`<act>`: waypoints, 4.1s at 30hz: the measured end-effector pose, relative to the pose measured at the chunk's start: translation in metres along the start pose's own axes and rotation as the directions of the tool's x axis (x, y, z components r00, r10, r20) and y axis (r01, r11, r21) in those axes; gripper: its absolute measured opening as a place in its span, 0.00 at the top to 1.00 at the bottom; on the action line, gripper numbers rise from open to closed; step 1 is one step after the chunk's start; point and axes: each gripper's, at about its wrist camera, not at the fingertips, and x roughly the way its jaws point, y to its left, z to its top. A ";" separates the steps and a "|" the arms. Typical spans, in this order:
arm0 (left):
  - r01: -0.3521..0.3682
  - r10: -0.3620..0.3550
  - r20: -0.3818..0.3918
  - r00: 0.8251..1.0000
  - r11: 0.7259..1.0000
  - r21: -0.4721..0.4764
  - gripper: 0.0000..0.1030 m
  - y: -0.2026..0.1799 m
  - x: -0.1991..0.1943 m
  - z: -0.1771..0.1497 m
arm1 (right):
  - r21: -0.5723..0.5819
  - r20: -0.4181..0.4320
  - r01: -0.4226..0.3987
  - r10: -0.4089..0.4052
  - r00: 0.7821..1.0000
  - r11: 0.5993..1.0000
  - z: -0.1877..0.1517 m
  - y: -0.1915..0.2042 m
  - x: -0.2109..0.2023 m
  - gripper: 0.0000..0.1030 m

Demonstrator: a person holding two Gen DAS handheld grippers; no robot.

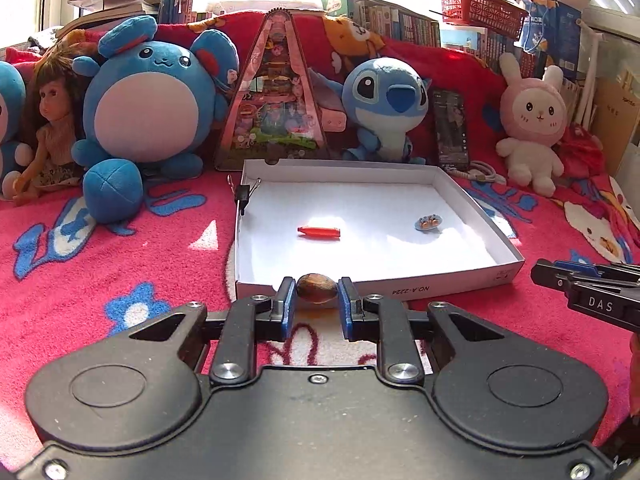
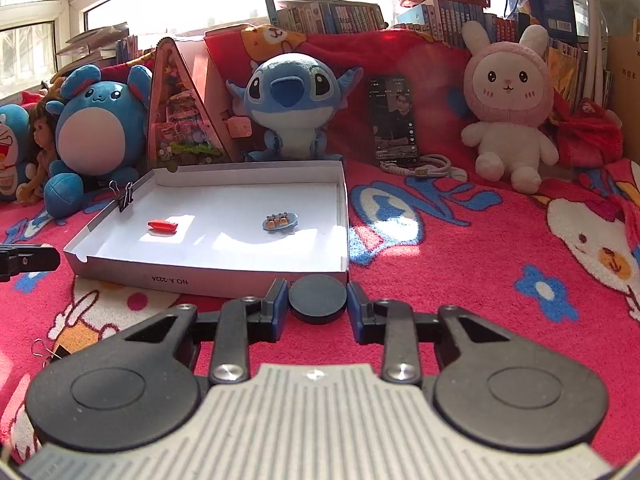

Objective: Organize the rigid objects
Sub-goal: 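Carry the nut and disc into the white box and open both tools, then withdraw both tools from the box toward the remaining objects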

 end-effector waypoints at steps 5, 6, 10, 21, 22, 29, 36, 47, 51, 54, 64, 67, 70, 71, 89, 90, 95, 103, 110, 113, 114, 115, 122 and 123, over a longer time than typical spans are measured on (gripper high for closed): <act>0.019 -0.018 -0.007 1.000 1.000 0.021 0.79 -0.016 0.031 0.029 | -0.007 -0.038 -0.039 0.039 0.999 0.999 0.030 0.005 0.027 0.64; 0.019 -0.019 -0.013 1.000 1.000 0.020 0.79 -0.019 0.039 0.033 | -0.007 -0.045 -0.043 0.043 0.998 0.999 0.034 0.006 0.034 0.64; -0.006 0.007 -0.045 0.999 1.000 0.022 0.79 -0.027 0.075 0.039 | -0.008 -0.080 -0.052 0.051 0.995 0.999 0.044 0.012 0.060 0.64; -0.076 0.079 -0.105 0.991 0.997 0.035 0.79 -0.031 0.131 0.033 | -0.011 -0.168 -0.033 0.031 0.985 0.999 0.046 0.019 0.114 0.64; -0.079 0.082 -0.111 0.990 0.996 0.030 0.79 -0.030 0.133 0.033 | -0.006 -0.175 -0.033 0.031 0.984 0.999 0.046 0.018 0.117 0.64; -0.096 0.099 -0.127 0.987 0.995 0.026 0.79 -0.027 0.145 0.031 | -0.004 -0.195 -0.020 0.019 0.981 1.000 0.045 0.019 0.129 0.64; -0.111 0.114 -0.132 0.985 0.993 0.029 0.79 -0.027 0.153 0.034 | -0.013 -0.202 -0.010 0.007 0.979 1.000 0.049 0.021 0.137 0.64; -0.140 0.145 -0.120 0.982 0.989 0.045 0.79 -0.027 0.167 0.040 | -0.027 -0.211 -0.005 -0.001 0.977 1.000 0.052 0.025 0.144 0.64; -0.138 0.141 -0.123 0.982 0.990 0.036 0.79 -0.026 0.167 0.040 | -0.029 -0.211 -0.004 -0.002 0.977 1.000 0.053 0.025 0.144 0.64; -0.136 0.140 -0.123 0.982 0.990 0.035 0.79 -0.026 0.166 0.040 | -0.032 -0.213 -0.005 -0.002 0.977 0.999 0.053 0.026 0.145 0.64; -0.133 0.135 -0.122 0.983 0.991 0.031 0.78 -0.025 0.166 0.041 | -0.025 -0.216 -0.008 0.003 0.976 1.000 0.054 0.026 0.144 0.61; -0.112 0.116 -0.123 0.986 0.993 0.034 0.67 -0.024 0.161 0.043 | -0.017 -0.218 -0.013 0.009 0.976 1.000 0.054 0.025 0.142 0.60; -0.103 0.106 -0.112 0.988 0.994 0.036 0.59 -0.023 0.152 0.046 | -0.016 -0.215 -0.017 0.014 0.976 1.000 0.055 0.024 0.138 0.47; -0.099 0.102 -0.107 0.989 0.994 0.038 0.55 -0.023 0.148 0.047 | -0.016 -0.211 -0.021 0.017 0.977 1.000 0.056 0.023 0.136 0.47; -0.005 0.009 -0.051 0.999 0.997 0.078 0.31 -0.030 0.082 0.030 | -0.105 -0.140 -0.089 0.074 0.987 0.990 0.048 0.038 0.079 0.32; -0.001 0.005 -0.050 0.999 0.997 0.081 0.30 -0.031 0.079 0.028 | -0.105 -0.138 -0.096 0.082 0.987 0.990 0.046 0.038 0.075 0.31; 0.009 -0.006 -0.038 0.999 0.996 0.087 0.27 -0.033 0.061 0.016 | -0.104 -0.127 -0.114 0.101 0.987 0.988 0.038 0.037 0.059 0.26; 0.022 -0.020 -0.013 1.000 0.992 0.121 0.22 -0.035 0.031 -0.003 | -0.115 -0.082 -0.103 0.094 0.992 0.988 0.023 0.030 0.030 0.17; 0.029 -0.030 0.008 1.000 0.989 0.142 0.19 -0.038 0.008 -0.018 | -0.109 -0.063 -0.112 0.105 0.992 0.988 0.011 0.026 0.009 0.15; 0.034 -0.036 0.013 0.999 0.988 0.148 0.18 -0.040 0.001 -0.025 | -0.105 -0.058 -0.111 0.106 0.993 0.988 0.005 0.025 0.001 0.14; 0.039 -0.041 0.011 0.999 0.988 0.150 0.18 -0.040 -0.001 -0.028 | -0.104 -0.057 -0.111 0.105 0.993 0.988 0.003 0.025 -0.001 0.14; 0.044 -0.046 0.010 0.999 0.987 0.152 0.18 -0.041 -0.003 -0.031 | -0.103 -0.055 -0.109 0.104 0.993 0.989 0.001 0.024 -0.003 0.14; 0.049 -0.050 -0.001 0.999 0.986 0.156 0.17 -0.040 -0.013 -0.049 | -0.105 -0.055 -0.102 0.097 0.994 0.989 -0.014 0.023 -0.016 0.12; 0.049 -0.049 -0.002 0.999 0.986 0.158 0.17 -0.040 -0.014 -0.051 | -0.105 -0.055 -0.100 0.095 0.994 0.989 -0.017 0.023 -0.017 0.11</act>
